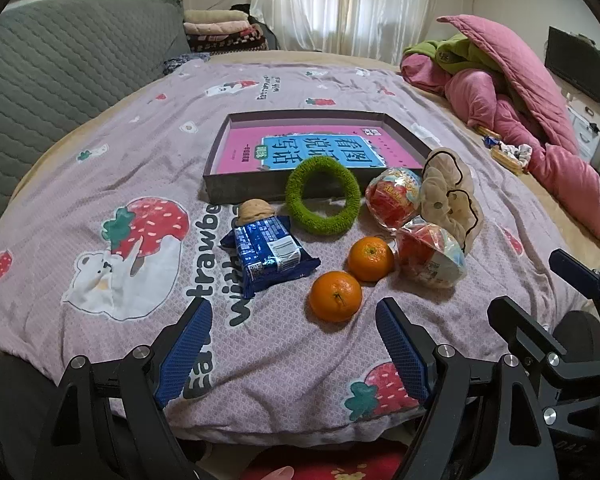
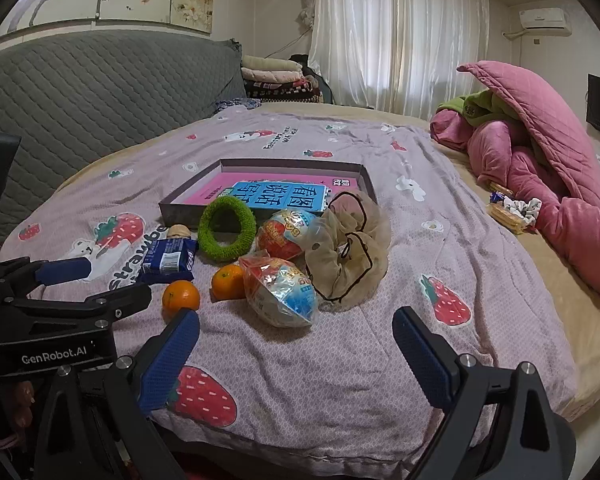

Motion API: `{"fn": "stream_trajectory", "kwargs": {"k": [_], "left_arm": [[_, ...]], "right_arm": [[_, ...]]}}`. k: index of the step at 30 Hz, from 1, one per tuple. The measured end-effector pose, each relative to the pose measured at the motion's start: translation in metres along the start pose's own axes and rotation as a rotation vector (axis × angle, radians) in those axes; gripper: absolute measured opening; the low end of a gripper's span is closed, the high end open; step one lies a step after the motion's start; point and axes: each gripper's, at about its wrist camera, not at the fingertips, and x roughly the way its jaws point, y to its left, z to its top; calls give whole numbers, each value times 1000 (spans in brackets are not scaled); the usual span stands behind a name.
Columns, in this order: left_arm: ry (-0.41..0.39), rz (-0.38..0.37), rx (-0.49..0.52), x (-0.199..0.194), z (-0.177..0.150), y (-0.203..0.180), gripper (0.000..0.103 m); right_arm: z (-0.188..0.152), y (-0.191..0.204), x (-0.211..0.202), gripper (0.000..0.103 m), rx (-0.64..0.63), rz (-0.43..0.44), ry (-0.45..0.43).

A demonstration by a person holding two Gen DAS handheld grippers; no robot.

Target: Organize objects

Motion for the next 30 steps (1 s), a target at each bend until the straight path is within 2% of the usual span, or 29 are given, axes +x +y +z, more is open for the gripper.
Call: {"fn": "stream_trajectory", "kwargs": {"k": [22,30], "left_arm": [[12,-22,5,4,-3,-1,85],[38,-59,5,16,-5,-1,85]], "right_arm": [[-3,3,3,98,-12,-6,9],[-6,2,11,97,-12,-10,25]]}}
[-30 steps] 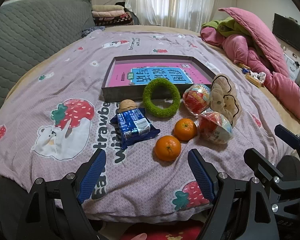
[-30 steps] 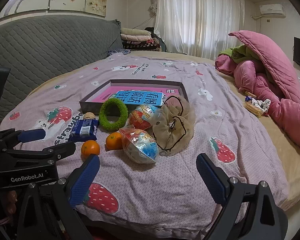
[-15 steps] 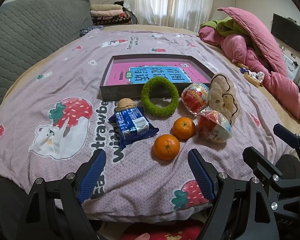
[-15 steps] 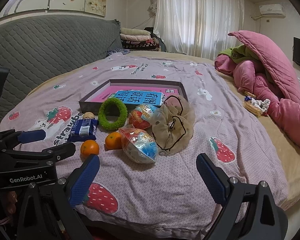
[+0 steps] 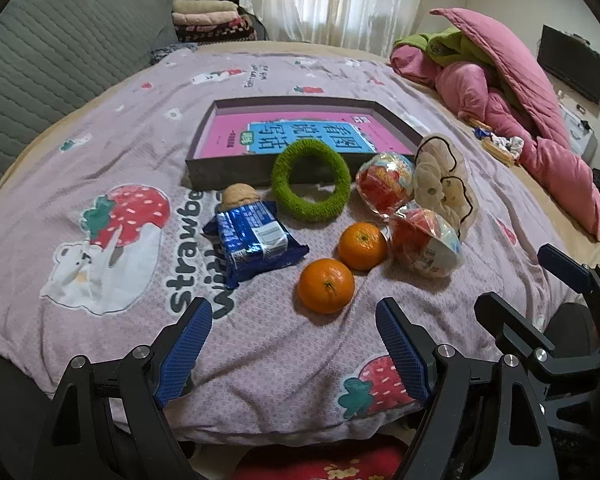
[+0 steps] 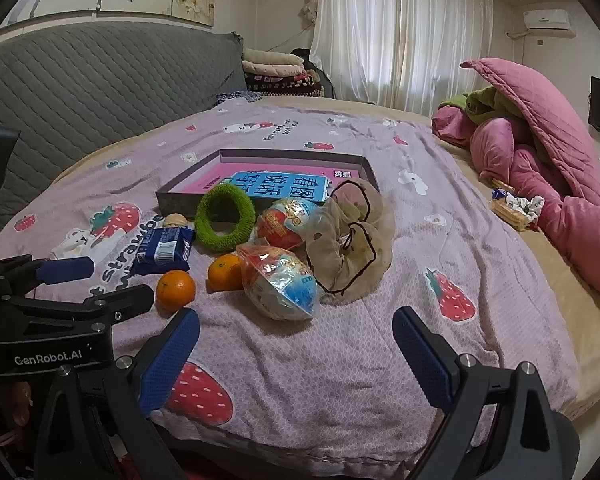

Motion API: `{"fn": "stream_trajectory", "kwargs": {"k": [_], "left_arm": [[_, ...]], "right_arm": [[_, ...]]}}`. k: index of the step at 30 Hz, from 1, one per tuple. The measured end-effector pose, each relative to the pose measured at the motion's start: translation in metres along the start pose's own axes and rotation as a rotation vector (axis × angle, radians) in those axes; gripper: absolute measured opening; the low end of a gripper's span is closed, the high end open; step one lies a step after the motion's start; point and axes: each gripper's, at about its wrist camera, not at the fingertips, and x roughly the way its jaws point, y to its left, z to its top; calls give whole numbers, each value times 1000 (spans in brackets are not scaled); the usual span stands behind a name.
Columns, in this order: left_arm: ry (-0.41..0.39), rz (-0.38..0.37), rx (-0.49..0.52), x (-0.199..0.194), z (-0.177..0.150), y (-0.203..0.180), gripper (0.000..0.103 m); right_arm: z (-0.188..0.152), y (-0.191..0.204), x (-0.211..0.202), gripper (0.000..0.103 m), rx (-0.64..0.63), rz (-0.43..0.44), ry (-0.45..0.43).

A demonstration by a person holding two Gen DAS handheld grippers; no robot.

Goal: Organize objects
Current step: 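Move the left gripper to the larger orange while the right gripper approaches the bagged blue toy egg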

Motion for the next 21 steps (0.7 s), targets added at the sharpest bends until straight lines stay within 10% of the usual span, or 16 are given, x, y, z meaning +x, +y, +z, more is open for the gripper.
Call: {"fn": "stream_trajectory", "kwargs": {"k": [21], "left_arm": [[44,-50,-11,32,9,2,85]], "right_arm": [[2,-17,28,97,30,15,27]]}}
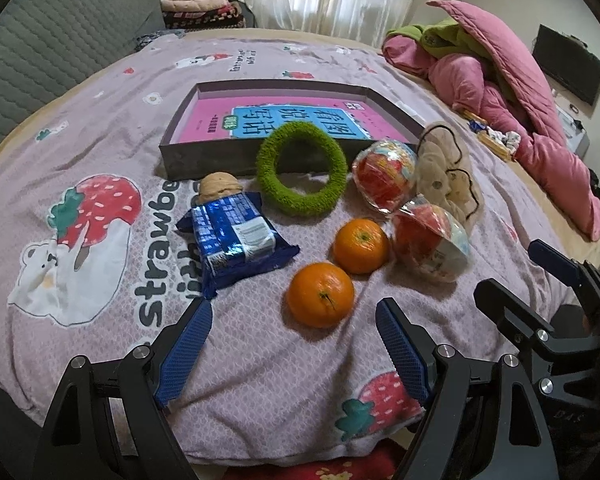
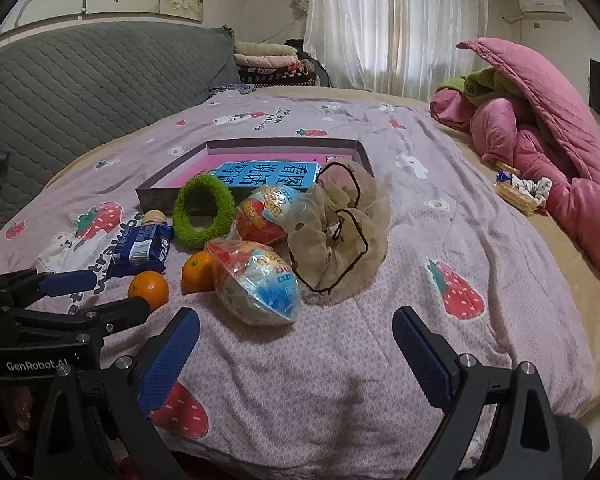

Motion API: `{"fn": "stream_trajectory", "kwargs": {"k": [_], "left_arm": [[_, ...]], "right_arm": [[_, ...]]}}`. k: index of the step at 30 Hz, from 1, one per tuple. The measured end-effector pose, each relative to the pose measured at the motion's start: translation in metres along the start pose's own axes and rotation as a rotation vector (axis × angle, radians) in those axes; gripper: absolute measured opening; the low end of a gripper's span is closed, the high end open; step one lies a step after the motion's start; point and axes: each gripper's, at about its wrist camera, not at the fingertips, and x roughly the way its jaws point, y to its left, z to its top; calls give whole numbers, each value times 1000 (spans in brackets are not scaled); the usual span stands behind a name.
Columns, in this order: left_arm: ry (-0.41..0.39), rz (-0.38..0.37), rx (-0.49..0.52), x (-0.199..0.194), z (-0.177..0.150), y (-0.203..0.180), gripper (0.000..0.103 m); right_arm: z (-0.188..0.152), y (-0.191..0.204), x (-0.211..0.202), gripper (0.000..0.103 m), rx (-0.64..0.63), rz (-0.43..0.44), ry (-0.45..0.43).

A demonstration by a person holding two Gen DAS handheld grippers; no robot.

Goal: Organize objects
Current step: 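Move the left gripper to the larger orange while the right gripper approaches the bagged blue toy egg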

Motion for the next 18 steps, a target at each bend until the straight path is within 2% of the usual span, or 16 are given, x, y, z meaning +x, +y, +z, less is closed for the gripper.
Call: {"fn": "stream_trajectory", "kwargs": {"k": [12,13,14,15,18], "left_arm": [[36,-15,12,17,1,-4,82],[38,-16,10,18,1,-3,79],[37,-19,10,19,1,-3,70],[41,-19,14,21,2,-4,67],[48,-16,18,25,3,-5,67]], "right_arm": [[8,0,26,97,-65,1,31],[8,0,28,97,-72,-2,34],[8,0,29,97,-76,-1,35],[8,0,30,97,-84,2,37],[9,1,34,97,-102,2,43]]}}
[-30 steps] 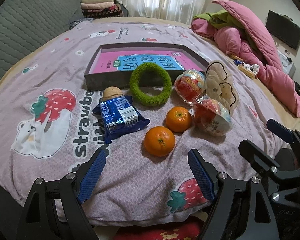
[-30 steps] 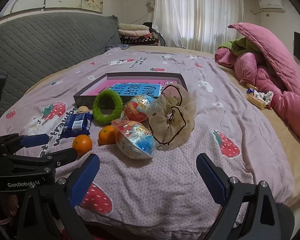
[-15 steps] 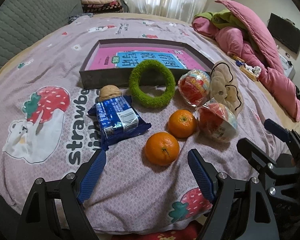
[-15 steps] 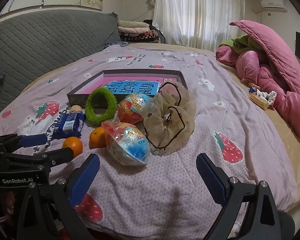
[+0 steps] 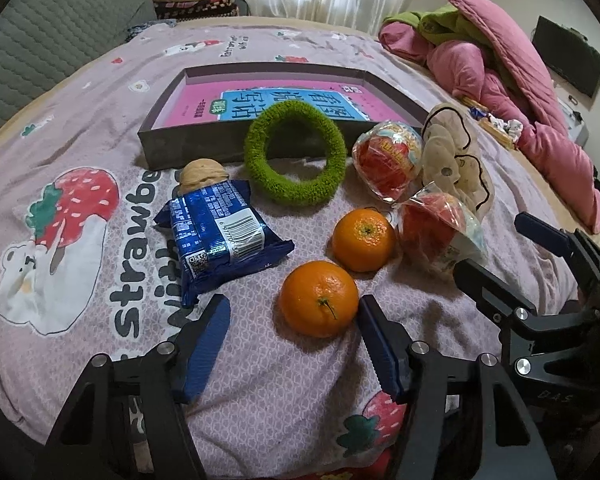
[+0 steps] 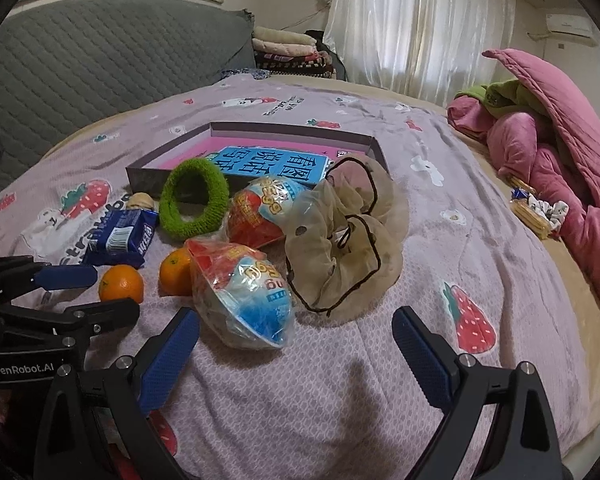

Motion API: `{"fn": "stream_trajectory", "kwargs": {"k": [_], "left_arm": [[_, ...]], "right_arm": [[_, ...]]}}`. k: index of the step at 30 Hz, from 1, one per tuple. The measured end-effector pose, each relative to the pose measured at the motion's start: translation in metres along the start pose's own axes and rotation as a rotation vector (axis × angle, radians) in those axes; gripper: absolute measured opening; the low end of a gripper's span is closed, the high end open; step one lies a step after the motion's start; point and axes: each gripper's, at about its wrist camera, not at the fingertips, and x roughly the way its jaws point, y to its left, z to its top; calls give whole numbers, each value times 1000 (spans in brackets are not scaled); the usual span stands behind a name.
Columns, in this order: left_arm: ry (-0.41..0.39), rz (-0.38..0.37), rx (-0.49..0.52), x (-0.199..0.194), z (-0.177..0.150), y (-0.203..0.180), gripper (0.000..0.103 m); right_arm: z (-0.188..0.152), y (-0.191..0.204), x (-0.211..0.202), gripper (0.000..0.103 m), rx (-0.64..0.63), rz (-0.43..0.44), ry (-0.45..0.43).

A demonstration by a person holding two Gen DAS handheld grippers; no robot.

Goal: Organize objects
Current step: 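Move the left gripper to the larger orange while the right gripper approaches the bagged blue toy egg, then close the left gripper on the orange while the right gripper closes on the bagged egg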

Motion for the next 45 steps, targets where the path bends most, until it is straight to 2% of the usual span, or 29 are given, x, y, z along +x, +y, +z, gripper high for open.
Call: {"fn": "stream_trajectory", "kwargs": {"k": [3,8,13,17,21,26,33,45], "left_arm": [[0,4,8,2,1,-1,67],[-3,-12,23,3,3,-4,55],[2,-25,13,7,5,-3,52],[0,-38,9,8,7,-3,46],[3,-45,7,10,6,-2,45],[3,-49,10,10,6,-2,45],[1,-60,12,10,8,-2,40],[-13,-64,32,0,7,-7,39]], "right_arm": [[2,0,3,96,-10,5,2],[6,3,8,95,-31,14,-1],[9,4,13,92,-33,28,5],[12,4,18,91,-40,40,7],[15,4,23,89,-41,61,13],[18,7,30,83,-56,85,23],[18,14,29,54,-79,136,9],[16,-9,8,53,36,162,-63]]}}
